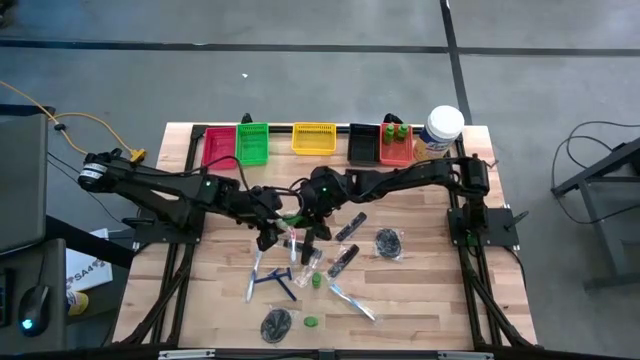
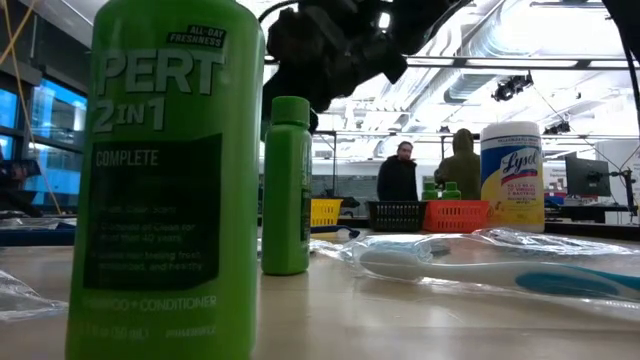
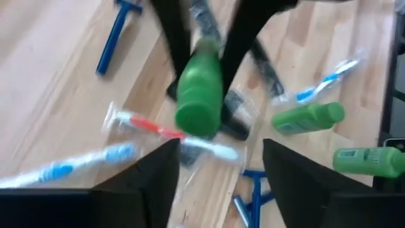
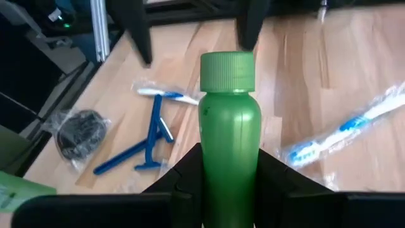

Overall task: Pick & Place Travel size toiletries
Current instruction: Put the green shampoo bottle into the orange bin

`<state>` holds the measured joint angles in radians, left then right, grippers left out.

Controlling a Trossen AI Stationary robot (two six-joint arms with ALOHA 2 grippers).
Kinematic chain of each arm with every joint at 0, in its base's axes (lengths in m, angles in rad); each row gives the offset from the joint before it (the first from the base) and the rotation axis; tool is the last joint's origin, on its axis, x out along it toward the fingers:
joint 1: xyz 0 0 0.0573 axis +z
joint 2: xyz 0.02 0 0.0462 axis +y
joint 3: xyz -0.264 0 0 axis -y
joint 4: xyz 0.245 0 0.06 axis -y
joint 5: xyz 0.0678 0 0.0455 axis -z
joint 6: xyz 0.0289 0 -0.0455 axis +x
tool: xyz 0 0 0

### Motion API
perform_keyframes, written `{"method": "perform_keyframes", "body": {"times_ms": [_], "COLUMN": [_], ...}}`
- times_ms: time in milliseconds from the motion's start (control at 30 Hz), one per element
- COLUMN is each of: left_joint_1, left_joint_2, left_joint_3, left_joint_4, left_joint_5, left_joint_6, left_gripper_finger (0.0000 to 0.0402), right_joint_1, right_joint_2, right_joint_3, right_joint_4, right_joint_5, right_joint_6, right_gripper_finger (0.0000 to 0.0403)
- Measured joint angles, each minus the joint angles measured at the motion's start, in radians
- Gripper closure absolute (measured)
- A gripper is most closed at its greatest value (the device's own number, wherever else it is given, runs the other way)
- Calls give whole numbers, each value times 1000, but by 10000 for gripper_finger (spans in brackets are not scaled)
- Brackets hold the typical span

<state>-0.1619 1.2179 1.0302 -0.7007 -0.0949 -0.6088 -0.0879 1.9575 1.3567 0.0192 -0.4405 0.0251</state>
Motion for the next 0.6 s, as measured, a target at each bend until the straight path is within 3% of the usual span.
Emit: {"method": "perform_keyframes", "body": {"times_ms": [167,300,400,600], "left_joint_1": [-3,-22,-37,-43], "left_joint_2": [-14,-60,-94,-148], "left_joint_3": [-1,-1,-1,-3], "left_joint_4": [-154,-186,-199,-232], "left_joint_5": [-70,-186,-271,-315], "left_joint_6": [-131,-180,-194,-211], "left_gripper_finger": [163,176,189,206], "right_joint_1": [-31,-67,-104,-160], "right_joint_2": [-30,-91,-131,-166], "right_joint_3": [-2,0,-1,0], "right_joint_4": [-100,-210,-284,-336], "right_joint_5": [58,174,205,226], "right_joint_6": [9,-18,-30,-68], "right_gripper_finger": [326,329,329,331]}}
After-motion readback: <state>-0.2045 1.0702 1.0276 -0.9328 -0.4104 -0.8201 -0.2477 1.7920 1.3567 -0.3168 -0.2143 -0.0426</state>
